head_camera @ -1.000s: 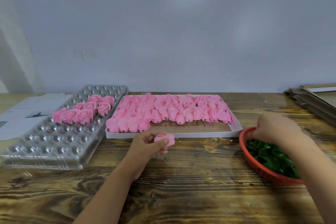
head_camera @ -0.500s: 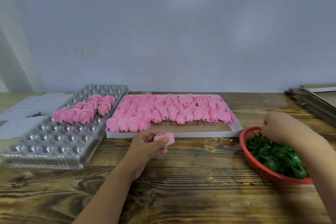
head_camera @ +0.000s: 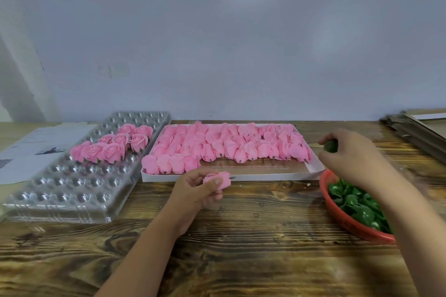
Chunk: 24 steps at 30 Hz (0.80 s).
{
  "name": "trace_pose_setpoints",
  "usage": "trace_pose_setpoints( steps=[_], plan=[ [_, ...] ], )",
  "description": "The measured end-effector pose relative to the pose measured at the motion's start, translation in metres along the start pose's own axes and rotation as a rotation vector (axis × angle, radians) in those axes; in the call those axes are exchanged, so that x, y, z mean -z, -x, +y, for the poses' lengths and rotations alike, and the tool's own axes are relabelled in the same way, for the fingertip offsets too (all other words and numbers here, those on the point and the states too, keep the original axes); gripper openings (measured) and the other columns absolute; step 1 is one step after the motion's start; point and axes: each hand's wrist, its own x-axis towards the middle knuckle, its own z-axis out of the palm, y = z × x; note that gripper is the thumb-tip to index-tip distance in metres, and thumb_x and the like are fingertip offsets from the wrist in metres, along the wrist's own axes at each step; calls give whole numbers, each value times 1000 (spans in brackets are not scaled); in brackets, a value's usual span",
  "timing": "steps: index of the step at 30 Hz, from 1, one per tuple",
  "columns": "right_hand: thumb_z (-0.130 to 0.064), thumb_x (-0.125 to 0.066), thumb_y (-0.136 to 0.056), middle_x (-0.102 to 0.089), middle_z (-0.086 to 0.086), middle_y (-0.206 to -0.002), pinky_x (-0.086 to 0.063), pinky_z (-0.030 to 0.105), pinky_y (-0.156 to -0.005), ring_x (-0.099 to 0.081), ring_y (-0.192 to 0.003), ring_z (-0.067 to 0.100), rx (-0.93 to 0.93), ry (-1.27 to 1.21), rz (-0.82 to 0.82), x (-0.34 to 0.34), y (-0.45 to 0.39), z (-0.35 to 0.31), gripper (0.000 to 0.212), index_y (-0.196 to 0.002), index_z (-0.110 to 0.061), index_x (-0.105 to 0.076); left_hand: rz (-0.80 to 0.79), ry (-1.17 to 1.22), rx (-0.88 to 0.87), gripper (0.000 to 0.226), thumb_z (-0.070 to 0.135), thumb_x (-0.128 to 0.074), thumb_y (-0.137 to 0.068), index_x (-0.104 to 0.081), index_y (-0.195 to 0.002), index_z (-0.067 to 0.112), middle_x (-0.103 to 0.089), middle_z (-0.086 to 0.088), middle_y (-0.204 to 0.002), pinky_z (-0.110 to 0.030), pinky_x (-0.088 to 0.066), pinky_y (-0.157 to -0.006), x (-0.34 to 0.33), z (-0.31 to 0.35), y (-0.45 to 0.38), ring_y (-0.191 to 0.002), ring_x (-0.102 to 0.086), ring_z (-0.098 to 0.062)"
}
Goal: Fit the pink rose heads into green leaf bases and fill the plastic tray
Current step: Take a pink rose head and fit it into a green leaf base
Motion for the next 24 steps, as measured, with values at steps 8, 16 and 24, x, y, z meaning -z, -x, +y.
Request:
trace_pose_setpoints(
  steps=[8,16,24],
  plan=[
    [-22,-58,-99,-72,6,-99,-61,28,-77,-73,-83,8,-82,-746,-205,-81,11,-16,20,-118,-17,-56,-13,29,24,31,30,-87,-66,-82,-94,18,-77,-9,-106,-24,-60,-71,-1,-2,-1,-81,-71,-13],
    [-41,-27,-107,-73,14,-74,-48,23,-45,-63,-53,19,-419,-1161,-455,-143,19,-39,47,-105,-5,-58,-11,16,40,27,24,-84,-71,-80,-95,12,-75,-16,-106,-26,-60,-70,-1,-8,-4,-81,-70,-17],
    [-33,-26,-109,-68,19,-95,-53,25,-57,-61,-67,19,-270,-1373,-650,-151,33,-45,47,-129,-1,-54,-25,-1,24,32,22,-84,-72,-78,-100,8,-75,-19,-106,-26,-60,-70,-2,-10,-5,-81,-71,-18]
  ],
)
